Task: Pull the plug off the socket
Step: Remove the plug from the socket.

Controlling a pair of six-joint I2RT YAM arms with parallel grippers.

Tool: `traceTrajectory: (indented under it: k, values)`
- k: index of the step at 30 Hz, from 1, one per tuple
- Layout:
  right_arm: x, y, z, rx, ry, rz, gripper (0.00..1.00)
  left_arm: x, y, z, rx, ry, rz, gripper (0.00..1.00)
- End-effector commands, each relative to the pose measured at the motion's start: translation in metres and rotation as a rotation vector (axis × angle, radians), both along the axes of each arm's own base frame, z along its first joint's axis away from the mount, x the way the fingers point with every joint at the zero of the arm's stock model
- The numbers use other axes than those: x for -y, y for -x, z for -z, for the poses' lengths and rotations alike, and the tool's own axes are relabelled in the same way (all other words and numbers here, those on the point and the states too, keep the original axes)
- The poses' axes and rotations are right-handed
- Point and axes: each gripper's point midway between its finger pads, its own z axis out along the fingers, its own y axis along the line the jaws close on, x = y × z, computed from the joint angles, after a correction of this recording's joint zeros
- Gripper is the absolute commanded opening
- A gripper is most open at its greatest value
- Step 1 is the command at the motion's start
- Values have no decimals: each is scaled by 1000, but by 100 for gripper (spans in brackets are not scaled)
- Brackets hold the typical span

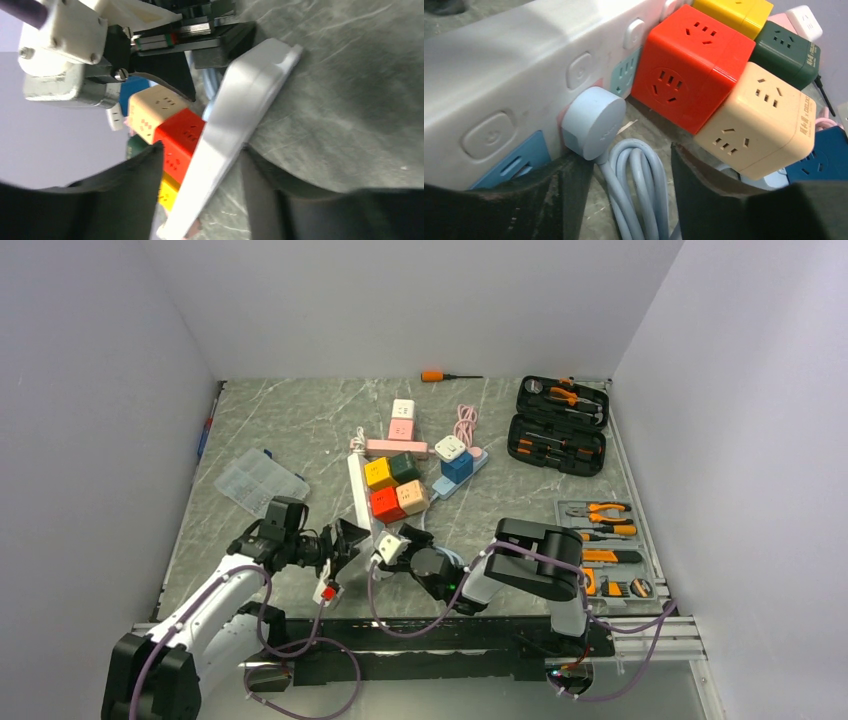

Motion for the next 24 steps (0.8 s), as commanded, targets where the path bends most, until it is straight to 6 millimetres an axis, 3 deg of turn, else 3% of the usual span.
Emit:
traceTrajectory:
  k: [1, 4, 6, 10, 17, 24]
  values:
    - [-2, 4, 13, -28, 19, -12, 56, 6, 13, -7, 394, -110, 318, 67]
    - [-2, 9, 15, -46, 3, -6, 40, 1, 8, 5, 392, -176, 332, 84]
    - [-2, 8, 12, -62, -41, 19, 23, 1, 3, 9, 403, -184, 333, 89]
    - [-4, 9, 3, -85, -96, 36, 3, 12, 0, 9, 441, -146, 368, 94]
    - [-16, 16, -55, -82, -234, -21, 0, 45, 2, -17, 556, 21, 458, 94]
    - [-25, 28, -93, -106, -290, -105, 0, 50, 3, -27, 558, 41, 474, 93]
